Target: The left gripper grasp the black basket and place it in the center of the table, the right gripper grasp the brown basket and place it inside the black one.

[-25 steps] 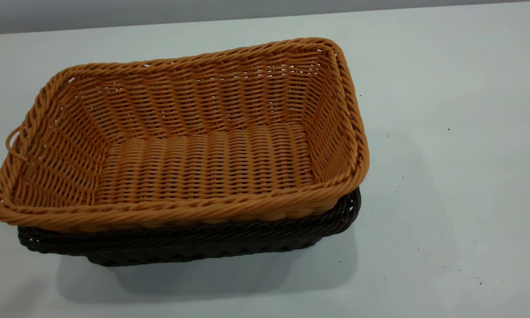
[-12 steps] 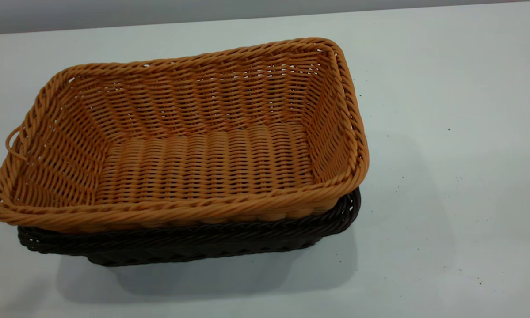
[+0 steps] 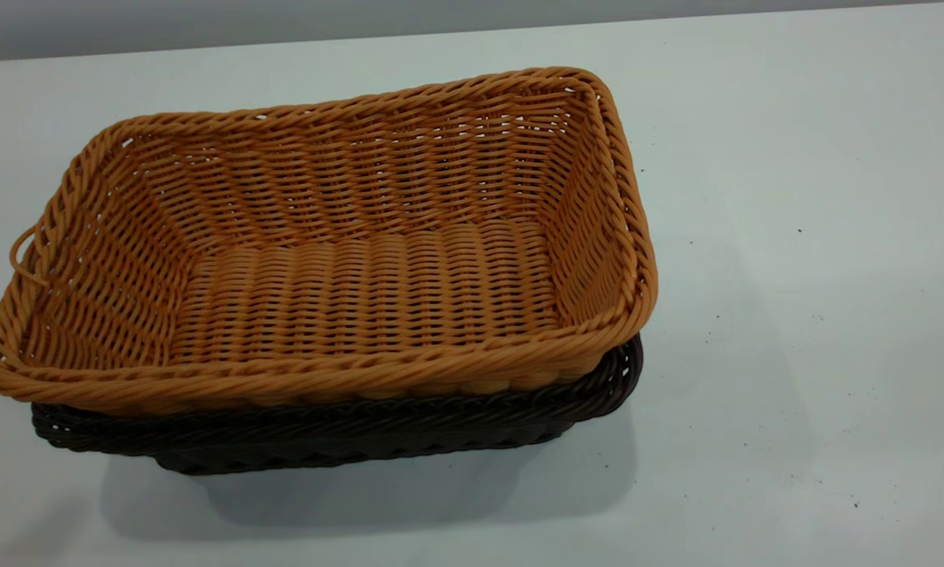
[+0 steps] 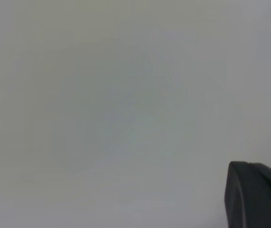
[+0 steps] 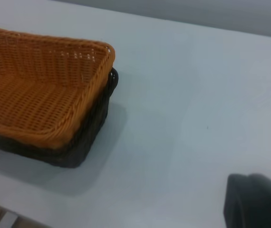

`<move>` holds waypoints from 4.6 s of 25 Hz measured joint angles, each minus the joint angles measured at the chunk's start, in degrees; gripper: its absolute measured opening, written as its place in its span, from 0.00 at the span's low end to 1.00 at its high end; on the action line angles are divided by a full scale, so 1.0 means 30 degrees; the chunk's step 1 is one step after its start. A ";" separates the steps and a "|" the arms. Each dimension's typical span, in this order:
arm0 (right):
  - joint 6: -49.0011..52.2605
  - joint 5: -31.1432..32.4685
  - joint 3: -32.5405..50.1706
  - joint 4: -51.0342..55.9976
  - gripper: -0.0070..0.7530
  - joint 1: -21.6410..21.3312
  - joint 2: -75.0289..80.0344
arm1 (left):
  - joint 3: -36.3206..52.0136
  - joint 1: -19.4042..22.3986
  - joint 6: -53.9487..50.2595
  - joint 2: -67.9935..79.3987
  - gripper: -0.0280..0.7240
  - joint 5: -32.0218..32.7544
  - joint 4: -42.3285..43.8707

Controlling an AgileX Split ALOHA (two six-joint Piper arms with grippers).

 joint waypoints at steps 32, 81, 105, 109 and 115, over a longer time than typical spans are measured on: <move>0.0062 0.0088 -0.0034 0.0126 0.01 0.0000 0.0000 | 0.1048 -0.0022 0.0000 -0.8115 0.04 -0.5678 -0.0042; 0.0046 0.0088 -0.0034 0.0126 0.01 0.0000 0.0000 | 0.2247 -0.0022 -2.6521 -0.8106 0.04 2.4781 3.0846; 0.0052 0.0088 -0.0034 0.0126 0.01 0.0000 0.0000 | 0.2806 0.1126 -2.6542 -0.8106 0.04 2.3474 3.0780; 0.0052 0.0088 -0.0034 0.0126 0.01 0.0000 0.0000 | 0.2806 0.3623 -2.6524 -0.8106 0.04 2.3474 3.0780; 0.0033 0.0088 -0.0034 0.0126 0.01 -0.0215 0.0000 | 0.2806 0.8198 -2.6512 -0.8106 0.04 2.3474 3.0780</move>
